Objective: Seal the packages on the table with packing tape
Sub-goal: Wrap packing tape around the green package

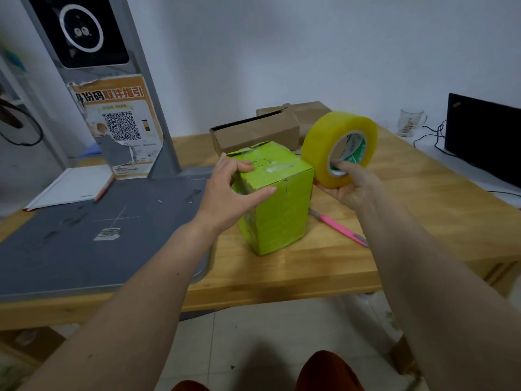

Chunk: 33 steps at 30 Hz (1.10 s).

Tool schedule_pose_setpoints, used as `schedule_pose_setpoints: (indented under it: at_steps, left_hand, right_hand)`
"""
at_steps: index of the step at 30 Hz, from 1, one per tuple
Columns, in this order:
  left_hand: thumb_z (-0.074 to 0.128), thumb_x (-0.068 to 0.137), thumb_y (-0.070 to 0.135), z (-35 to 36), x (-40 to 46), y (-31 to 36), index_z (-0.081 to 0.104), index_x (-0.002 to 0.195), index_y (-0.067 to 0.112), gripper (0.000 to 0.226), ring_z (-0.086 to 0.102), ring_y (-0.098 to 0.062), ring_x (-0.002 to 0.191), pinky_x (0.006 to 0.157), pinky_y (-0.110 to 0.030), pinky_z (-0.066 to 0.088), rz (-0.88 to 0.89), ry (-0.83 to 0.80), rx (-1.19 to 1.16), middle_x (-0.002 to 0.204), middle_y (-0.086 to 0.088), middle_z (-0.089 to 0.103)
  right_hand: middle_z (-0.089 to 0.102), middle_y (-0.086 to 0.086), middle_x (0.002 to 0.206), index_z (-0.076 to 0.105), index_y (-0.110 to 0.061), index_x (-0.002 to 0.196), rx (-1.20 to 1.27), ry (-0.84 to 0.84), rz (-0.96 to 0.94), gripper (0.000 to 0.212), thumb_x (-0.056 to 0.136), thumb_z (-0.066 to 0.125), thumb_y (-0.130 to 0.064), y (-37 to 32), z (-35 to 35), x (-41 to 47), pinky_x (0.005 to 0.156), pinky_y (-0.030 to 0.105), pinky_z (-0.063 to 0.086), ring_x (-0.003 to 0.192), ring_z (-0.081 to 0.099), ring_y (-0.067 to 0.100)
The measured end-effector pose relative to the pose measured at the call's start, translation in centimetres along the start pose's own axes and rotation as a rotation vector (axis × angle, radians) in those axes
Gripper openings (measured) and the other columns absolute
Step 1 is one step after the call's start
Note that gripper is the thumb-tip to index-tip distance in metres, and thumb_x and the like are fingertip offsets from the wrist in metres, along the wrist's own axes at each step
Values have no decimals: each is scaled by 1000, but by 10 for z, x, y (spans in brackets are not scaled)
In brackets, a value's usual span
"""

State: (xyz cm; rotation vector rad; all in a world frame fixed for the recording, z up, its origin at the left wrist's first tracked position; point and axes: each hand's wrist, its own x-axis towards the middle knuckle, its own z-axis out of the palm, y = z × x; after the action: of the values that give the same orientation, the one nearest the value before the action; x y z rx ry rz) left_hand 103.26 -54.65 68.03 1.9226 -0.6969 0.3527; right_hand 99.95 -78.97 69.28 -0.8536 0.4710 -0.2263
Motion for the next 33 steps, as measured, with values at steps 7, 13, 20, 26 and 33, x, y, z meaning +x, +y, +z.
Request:
schedule_pose_setpoints:
  at_steps: [7, 13, 20, 26, 33]
  left_hand:
    - [74, 60, 64, -8, 7, 20, 57, 104, 11, 71, 46, -19, 126, 103, -36, 39, -98, -95, 128, 116, 2, 54]
    - [54, 46, 97, 9, 44, 61, 18, 154, 27, 134, 3, -46, 146, 116, -55, 19, -416, -424, 703, 160, -9, 9]
    - [42, 60, 95, 3, 28, 36, 21, 153, 33, 114, 15, -34, 147, 111, -53, 30, -270, -271, 837, 162, -5, 17]
    - [39, 60, 96, -25, 10, 20, 25, 152, 38, 109, 20, -25, 146, 110, -53, 29, -257, -155, 635, 161, 4, 20]
    - [43, 73, 85, 0, -36, 6, -7, 153, 43, 103, 6, -8, 149, 120, -39, 13, -170, 81, 22, 164, 13, 3]
  right_hand:
    - [59, 15, 131, 58, -9, 87, 15, 12, 10, 12, 98, 52, -7, 16, 1, -4, 80, 44, 49, 102, 62, 26]
    - [61, 17, 112, 63, -2, 102, -19, -6, -33, 10, 96, 55, -3, 20, 3, -8, 47, 34, 57, 85, 64, 26]
    - [66, 16, 120, 56, -7, 129, 185, -120, -59, 37, 92, 60, -6, 44, 16, -20, 66, 41, 59, 102, 66, 30]
    - [72, 14, 102, 61, -3, 114, 201, -204, -73, 21, 93, 57, -3, 66, 47, -40, 73, 33, 60, 95, 67, 26]
    - [73, 5, 99, 64, -15, 104, -260, -124, -375, 23, 84, 69, -4, 28, 61, -66, 65, 37, 59, 86, 72, 20]
